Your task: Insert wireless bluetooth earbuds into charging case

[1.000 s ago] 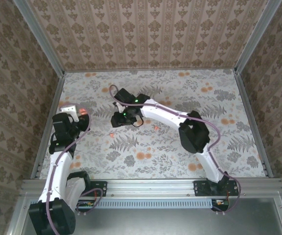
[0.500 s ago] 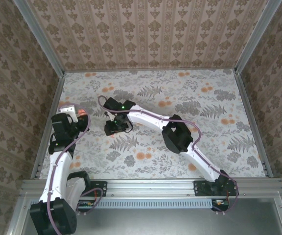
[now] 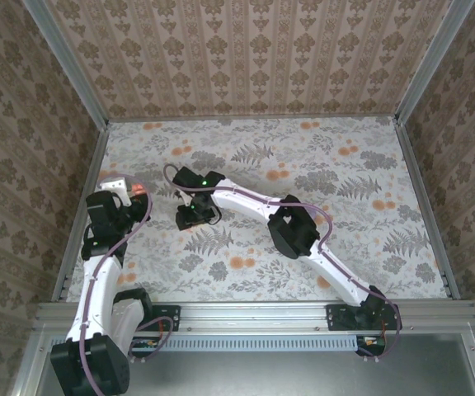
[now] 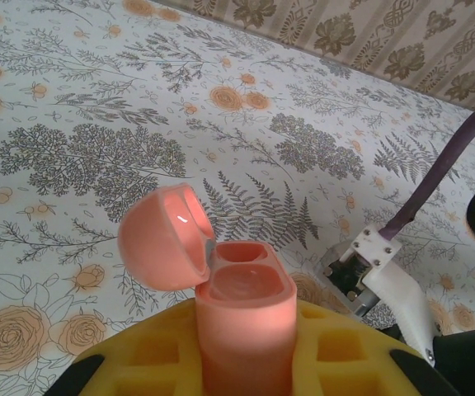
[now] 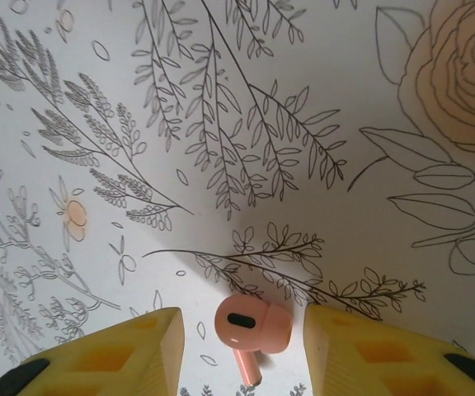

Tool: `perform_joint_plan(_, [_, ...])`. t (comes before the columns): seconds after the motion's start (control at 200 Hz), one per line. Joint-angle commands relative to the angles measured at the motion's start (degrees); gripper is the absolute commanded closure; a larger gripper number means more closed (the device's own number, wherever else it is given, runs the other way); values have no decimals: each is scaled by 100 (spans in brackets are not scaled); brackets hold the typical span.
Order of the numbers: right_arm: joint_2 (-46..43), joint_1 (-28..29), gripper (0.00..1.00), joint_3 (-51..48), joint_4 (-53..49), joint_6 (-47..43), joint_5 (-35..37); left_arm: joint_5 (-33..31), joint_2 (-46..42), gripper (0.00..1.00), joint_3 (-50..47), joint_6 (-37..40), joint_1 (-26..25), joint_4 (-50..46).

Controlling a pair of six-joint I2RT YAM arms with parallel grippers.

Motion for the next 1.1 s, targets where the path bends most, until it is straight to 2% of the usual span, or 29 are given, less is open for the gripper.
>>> perform_joint_plan(0.0, [237, 64, 58, 129, -179, -81, 131, 121, -139, 85, 24, -112, 60, 3])
perform_joint_plan(0.515, [255, 133, 72, 272, -295, -202, 441, 115, -117, 84, 8, -68, 69, -60])
perform_joint_plan(0.725, [44, 127, 74, 172, -209, -231, 530, 201, -95, 84, -29, -68, 60, -49])
perform_joint_plan(0.92, [-737, 3, 74, -752, 471, -145, 543, 492, -91, 85, -184, -123, -22, 355])
perform_joint_plan(1.095, [-1965, -285, 74, -2324, 1587, 82, 601, 497, 61, 85, -365, -339, -528, 1019])
